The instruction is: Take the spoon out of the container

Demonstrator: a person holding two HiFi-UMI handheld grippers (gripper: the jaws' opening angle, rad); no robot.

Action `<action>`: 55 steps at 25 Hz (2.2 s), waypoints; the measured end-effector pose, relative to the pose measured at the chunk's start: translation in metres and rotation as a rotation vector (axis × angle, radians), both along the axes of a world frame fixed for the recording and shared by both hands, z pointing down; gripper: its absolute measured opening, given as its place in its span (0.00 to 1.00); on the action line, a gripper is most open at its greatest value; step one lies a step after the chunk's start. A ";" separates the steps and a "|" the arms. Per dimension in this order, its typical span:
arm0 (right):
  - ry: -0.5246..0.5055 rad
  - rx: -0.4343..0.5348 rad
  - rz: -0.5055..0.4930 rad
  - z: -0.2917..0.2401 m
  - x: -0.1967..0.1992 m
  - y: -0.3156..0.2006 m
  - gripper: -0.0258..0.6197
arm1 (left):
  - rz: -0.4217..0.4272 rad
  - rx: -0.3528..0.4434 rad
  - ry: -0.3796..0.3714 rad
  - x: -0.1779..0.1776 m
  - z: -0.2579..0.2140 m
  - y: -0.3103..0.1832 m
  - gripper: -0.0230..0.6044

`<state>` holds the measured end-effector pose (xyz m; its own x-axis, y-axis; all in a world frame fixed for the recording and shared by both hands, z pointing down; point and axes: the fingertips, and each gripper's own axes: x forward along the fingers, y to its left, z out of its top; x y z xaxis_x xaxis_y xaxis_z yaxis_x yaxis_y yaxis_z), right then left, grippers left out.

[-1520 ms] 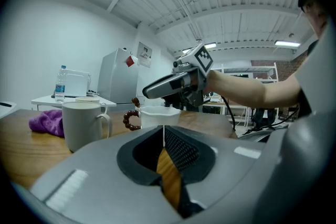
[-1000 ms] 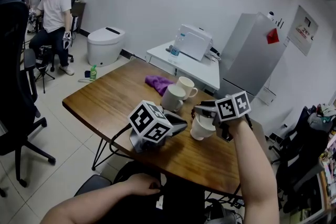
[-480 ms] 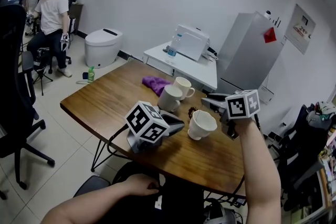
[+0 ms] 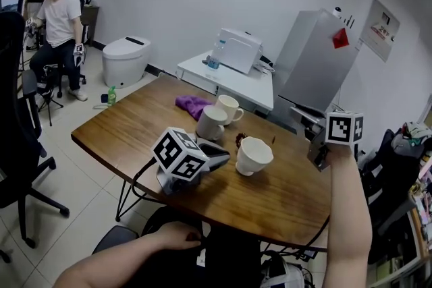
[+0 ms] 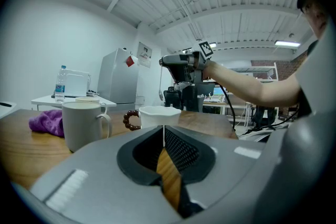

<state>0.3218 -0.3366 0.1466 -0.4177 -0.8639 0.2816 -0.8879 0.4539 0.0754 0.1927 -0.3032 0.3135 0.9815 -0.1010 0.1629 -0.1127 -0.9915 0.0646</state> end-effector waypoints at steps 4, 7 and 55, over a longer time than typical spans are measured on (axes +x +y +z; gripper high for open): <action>-0.039 -0.008 0.053 0.005 0.035 0.012 0.23 | 0.001 0.001 -0.001 0.000 0.000 0.000 0.06; -0.083 -0.036 0.101 0.026 0.062 0.018 0.23 | 0.001 0.000 0.000 -0.001 0.000 0.001 0.06; -0.152 -0.172 0.479 0.170 0.163 0.022 0.09 | 0.000 -0.001 -0.001 -0.002 -0.001 0.001 0.06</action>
